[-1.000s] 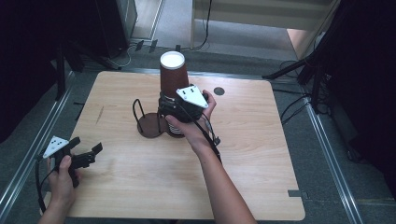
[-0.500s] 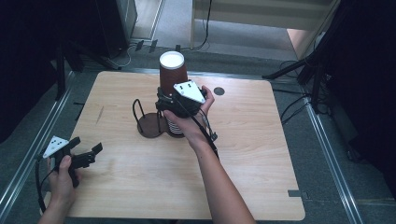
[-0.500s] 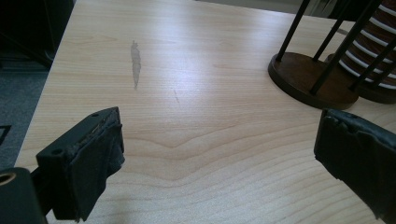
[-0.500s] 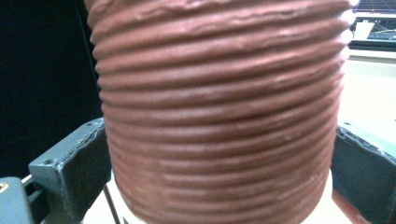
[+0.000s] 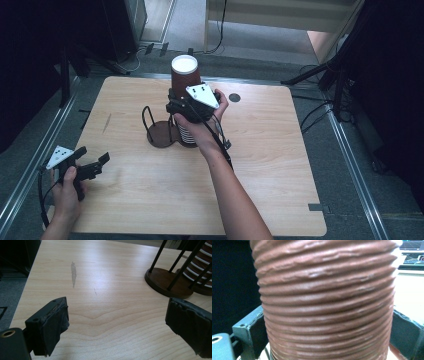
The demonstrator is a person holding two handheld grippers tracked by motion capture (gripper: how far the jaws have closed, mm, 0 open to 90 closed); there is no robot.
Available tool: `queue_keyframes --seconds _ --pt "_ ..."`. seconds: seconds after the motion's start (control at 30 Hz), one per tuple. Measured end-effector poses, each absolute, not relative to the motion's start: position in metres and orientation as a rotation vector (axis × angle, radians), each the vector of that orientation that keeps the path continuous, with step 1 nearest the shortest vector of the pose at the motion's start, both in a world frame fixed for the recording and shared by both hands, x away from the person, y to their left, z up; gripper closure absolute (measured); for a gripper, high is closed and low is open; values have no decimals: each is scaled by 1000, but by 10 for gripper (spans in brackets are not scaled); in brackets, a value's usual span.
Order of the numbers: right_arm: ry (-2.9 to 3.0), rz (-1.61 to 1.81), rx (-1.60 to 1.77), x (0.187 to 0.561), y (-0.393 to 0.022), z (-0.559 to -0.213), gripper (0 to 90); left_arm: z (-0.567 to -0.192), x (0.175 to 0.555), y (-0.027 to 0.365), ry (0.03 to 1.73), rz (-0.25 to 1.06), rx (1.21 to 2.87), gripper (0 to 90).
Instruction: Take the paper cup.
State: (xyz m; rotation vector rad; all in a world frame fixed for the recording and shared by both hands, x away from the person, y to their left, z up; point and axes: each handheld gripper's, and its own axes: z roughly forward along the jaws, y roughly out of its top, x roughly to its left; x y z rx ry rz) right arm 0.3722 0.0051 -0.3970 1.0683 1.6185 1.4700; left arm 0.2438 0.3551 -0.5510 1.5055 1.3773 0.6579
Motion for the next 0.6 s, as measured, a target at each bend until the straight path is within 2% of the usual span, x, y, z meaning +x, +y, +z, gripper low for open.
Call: queue_keyframes --seconds 0.6 --pt "1572 1511 1004 366 4 -371 111 -551 244 355 1381 659 1504 53"
